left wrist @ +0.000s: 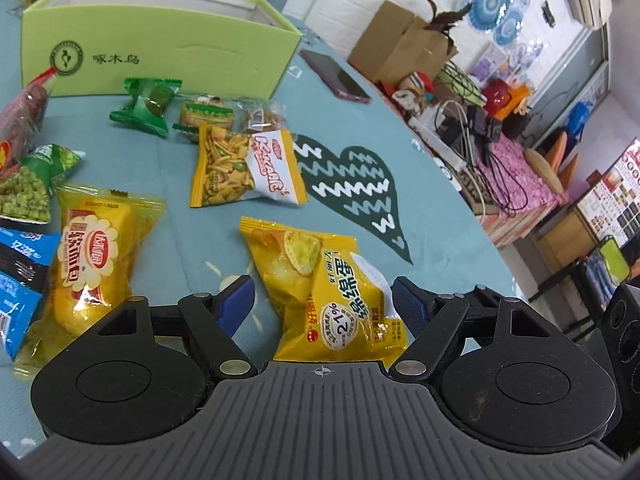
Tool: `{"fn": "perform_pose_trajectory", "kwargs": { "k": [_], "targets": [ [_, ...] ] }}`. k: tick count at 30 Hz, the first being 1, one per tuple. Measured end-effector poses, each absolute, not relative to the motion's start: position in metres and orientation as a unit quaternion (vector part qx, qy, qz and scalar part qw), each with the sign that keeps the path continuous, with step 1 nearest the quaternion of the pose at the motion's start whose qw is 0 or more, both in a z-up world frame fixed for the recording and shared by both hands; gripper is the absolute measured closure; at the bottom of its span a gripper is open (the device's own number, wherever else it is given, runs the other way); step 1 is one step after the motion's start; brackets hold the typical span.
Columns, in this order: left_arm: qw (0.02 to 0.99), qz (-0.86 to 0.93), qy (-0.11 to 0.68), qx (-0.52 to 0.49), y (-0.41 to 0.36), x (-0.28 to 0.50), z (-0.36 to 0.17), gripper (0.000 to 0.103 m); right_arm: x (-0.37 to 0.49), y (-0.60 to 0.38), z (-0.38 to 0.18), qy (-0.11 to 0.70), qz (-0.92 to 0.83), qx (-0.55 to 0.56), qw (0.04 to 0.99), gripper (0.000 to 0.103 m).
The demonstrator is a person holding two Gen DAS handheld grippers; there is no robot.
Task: Organize snacks
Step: 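Move the left gripper to the yellow snack bag and grasp it, then carry the yellow bag with the left gripper into the green box and release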
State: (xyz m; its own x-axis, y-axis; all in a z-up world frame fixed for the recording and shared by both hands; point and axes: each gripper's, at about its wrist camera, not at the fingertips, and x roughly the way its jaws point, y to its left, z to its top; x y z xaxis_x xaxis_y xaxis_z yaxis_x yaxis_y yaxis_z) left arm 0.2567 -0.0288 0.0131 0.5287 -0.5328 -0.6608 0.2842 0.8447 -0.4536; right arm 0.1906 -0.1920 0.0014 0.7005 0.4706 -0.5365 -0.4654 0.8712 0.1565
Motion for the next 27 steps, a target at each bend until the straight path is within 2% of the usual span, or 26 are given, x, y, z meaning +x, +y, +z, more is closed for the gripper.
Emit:
{"fn": "perform_pose_trajectory", "kwargs": {
  "k": [5,7,8,9,10,12,22,27],
  "targets": [
    [0.855,-0.239,0.435,-0.147,-0.031,0.264,0.005,0.040,0.203,-0.185,-0.004,0.301,0.262,0.005,0.917,0.009],
    [0.855,-0.245,0.434,-0.148,-0.031,0.261,0.001,0.043,0.204,-0.184,-0.009,0.309,0.263,0.001,0.914,0.010],
    [0.856,-0.247,0.431,-0.140,-0.032,0.259,0.000,0.050,0.201,-0.183,-0.010,0.302,0.260,-0.006,0.917,0.014],
    [0.855,-0.251,0.433,-0.135,-0.032,0.258,-0.001,0.068,0.199,-0.181,-0.010,0.301,0.257,-0.015,0.918,0.020],
    [0.855,-0.253,0.431,-0.135,-0.033,0.257,-0.001,0.072,0.198,-0.179,-0.009,0.302,0.259,-0.019,0.917,0.027],
    [0.849,-0.257,0.435,-0.151,-0.030,0.259,0.001,0.079,0.198,-0.177,-0.004,0.301,0.260,-0.016,0.918,0.027],
    [0.864,-0.253,0.400,-0.170,-0.014,0.267,0.031,0.077,0.213,-0.163,0.026,0.265,0.270,-0.036,0.925,0.025],
    [0.878,-0.241,0.376,-0.173,0.001,0.296,0.057,0.077,0.248,-0.147,0.048,0.233,0.282,-0.074,0.928,0.025]
  ]
}}
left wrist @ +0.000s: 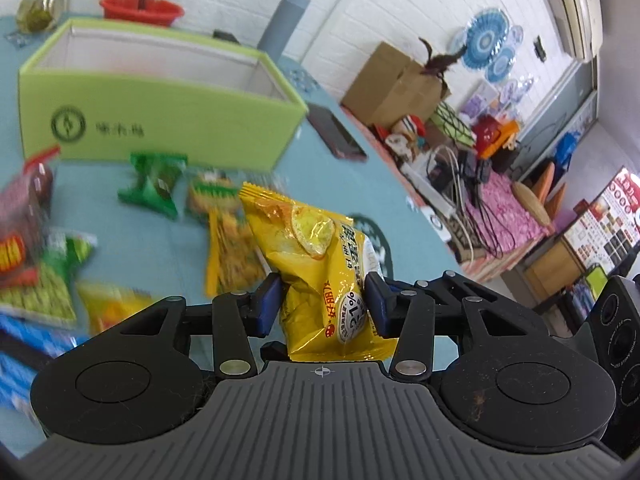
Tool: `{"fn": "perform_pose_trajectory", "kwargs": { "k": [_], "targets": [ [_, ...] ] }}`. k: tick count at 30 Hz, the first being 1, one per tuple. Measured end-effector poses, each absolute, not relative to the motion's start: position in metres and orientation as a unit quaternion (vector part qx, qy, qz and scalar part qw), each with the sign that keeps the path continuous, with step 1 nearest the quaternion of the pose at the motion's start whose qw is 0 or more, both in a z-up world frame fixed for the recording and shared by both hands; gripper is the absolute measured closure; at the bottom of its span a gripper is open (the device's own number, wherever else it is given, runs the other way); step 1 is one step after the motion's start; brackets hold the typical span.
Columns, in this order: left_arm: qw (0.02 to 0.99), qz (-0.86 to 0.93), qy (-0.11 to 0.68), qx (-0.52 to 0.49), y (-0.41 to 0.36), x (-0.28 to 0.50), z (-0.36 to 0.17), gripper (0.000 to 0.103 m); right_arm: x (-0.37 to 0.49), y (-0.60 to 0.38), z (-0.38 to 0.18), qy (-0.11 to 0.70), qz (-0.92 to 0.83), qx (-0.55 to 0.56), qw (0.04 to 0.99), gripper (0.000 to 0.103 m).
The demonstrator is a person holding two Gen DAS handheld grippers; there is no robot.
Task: Organize snacks
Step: 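Carry the yellow bag with the left gripper into the green box and release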
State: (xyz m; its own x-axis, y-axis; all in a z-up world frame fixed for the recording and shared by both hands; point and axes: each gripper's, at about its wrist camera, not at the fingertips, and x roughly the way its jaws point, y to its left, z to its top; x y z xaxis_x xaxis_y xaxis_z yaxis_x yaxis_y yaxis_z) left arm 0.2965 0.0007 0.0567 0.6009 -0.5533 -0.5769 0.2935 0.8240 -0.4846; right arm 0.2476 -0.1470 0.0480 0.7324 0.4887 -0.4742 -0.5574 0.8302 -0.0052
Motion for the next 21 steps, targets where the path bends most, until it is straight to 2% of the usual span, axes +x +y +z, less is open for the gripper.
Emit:
{"fn": "perform_pose_trajectory", "kwargs": {
  "k": [7,14,15,18,21],
  "targets": [
    [0.910,-0.211,0.320,-0.158,0.025,0.375,0.104,0.077,0.345,-0.118,0.087,0.186,0.303,-0.112,0.928,0.025],
    [0.916,-0.178,0.326,-0.149,0.046,0.475,0.102,0.076,0.456,-0.091,0.085,0.215,0.312,-0.118,0.918,0.026],
    [0.915,-0.175,0.331,-0.150,0.048,0.485,0.096,0.075,0.468,-0.087,0.080,0.222,0.314,-0.118,0.916,0.026],
    [0.919,-0.149,0.343,-0.129,0.053,0.509,0.076,0.059,0.488,-0.083,0.066,0.234,0.318,-0.123,0.911,0.020],
    [0.921,-0.137,0.345,-0.119,0.059,0.507,0.073,0.058,0.480,-0.089,0.070,0.223,0.310,-0.120,0.916,0.016]
  ]
}}
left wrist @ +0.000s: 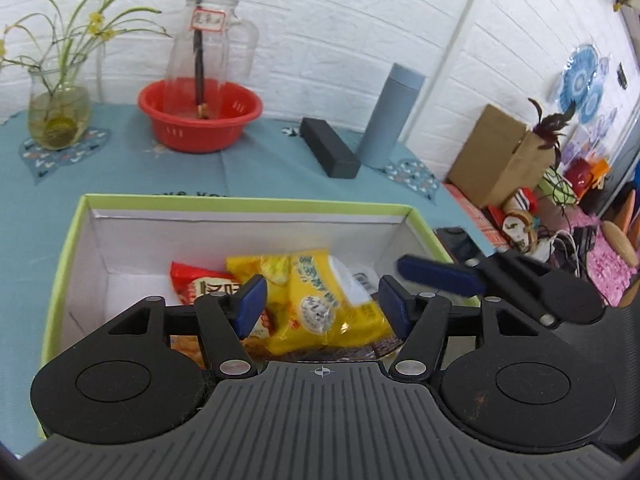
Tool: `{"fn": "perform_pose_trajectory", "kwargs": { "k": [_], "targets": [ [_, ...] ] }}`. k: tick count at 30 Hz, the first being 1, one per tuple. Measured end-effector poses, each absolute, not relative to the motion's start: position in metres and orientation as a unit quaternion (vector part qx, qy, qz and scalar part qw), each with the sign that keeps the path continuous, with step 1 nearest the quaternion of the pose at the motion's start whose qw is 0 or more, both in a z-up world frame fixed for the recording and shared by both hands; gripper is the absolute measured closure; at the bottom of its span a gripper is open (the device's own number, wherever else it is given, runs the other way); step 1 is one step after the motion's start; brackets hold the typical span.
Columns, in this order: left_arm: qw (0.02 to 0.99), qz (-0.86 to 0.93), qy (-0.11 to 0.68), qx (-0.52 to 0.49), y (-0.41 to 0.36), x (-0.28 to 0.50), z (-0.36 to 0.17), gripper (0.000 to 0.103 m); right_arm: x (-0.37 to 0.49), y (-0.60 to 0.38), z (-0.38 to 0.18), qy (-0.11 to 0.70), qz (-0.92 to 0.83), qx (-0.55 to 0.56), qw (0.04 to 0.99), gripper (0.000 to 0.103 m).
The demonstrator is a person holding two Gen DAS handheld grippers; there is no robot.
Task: Organize snacks
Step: 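Carry the yellow bag with the left gripper into the green box and release, then lower the left gripper onto the dark red wafer bag and close it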
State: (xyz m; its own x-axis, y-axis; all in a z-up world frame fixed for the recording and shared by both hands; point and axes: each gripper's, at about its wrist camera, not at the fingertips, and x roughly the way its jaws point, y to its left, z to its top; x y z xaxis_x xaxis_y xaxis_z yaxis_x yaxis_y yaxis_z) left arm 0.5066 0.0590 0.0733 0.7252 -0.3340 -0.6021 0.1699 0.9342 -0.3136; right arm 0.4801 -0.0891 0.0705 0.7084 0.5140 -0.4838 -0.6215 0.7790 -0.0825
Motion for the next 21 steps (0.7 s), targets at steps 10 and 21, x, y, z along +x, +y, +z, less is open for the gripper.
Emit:
{"fn": "perform_pose_trajectory", "kwargs": {
  "k": [10,21],
  "targets": [
    [0.924,-0.176,0.308,-0.142,0.065,0.385,0.101,0.041,0.349,-0.130,0.074,0.205,0.325,-0.096,0.918,0.010],
    [0.912,-0.165,0.346,-0.149,0.067,0.195,0.058,0.038,0.200,-0.135,-0.001,0.301,0.340,-0.077,0.888,0.010]
  ]
}}
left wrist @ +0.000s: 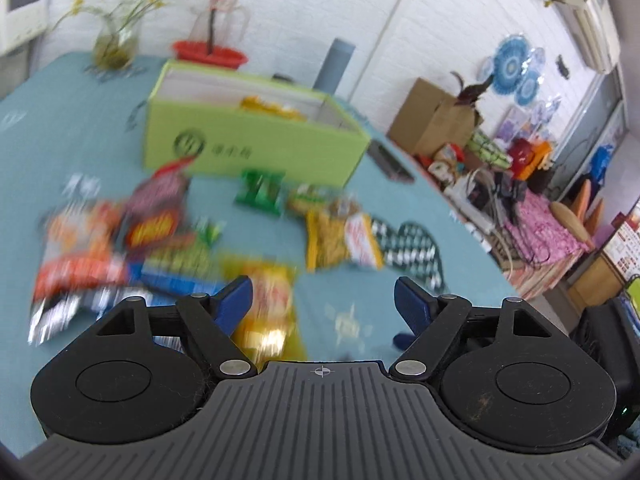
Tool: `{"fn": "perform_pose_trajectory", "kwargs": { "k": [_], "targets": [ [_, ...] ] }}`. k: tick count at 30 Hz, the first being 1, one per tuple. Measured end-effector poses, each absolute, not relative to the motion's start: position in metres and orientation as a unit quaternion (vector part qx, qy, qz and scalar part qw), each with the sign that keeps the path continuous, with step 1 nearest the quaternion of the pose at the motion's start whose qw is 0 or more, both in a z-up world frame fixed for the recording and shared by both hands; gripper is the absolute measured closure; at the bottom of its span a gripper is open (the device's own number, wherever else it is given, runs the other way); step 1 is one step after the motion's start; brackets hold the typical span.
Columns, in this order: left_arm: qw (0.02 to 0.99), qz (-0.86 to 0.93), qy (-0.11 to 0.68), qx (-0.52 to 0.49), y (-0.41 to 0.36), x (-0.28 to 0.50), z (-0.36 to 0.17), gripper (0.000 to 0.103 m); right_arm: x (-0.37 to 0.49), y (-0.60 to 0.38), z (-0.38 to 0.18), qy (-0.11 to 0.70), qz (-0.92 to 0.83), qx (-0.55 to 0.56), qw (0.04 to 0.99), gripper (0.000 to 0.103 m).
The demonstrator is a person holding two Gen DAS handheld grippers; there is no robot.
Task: Organize snacks
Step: 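Lower the left gripper onto the dark red wafer bag and close it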
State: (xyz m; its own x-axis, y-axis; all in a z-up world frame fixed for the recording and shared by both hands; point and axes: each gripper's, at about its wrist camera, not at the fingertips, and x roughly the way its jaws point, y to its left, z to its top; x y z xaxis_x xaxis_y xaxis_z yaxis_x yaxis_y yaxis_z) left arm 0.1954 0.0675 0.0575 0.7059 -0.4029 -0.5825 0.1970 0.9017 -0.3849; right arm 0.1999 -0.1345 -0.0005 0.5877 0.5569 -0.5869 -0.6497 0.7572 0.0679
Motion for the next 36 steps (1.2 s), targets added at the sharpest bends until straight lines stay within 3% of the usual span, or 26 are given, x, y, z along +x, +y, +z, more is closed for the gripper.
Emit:
{"fn": "perform_pose_trajectory", "kwargs": {
  "k": [8,31,36],
  "targets": [
    [0.879,-0.161,0.414,-0.177,0.067,0.164,0.014,0.051,0.171,-0.133,-0.011,0.299,0.309,-0.115,0.895,0.010],
    [0.854,-0.271,0.417,-0.153,-0.018,0.195,0.016,0.052,0.221,-0.202,-0.020,0.312,0.203,-0.086,0.924,0.010],
    [0.873,-0.247,0.388,-0.162,0.003,0.184,0.038,0.051,0.208,-0.214,-0.014,0.303,0.210,-0.056,0.928,0.010]
  ]
}}
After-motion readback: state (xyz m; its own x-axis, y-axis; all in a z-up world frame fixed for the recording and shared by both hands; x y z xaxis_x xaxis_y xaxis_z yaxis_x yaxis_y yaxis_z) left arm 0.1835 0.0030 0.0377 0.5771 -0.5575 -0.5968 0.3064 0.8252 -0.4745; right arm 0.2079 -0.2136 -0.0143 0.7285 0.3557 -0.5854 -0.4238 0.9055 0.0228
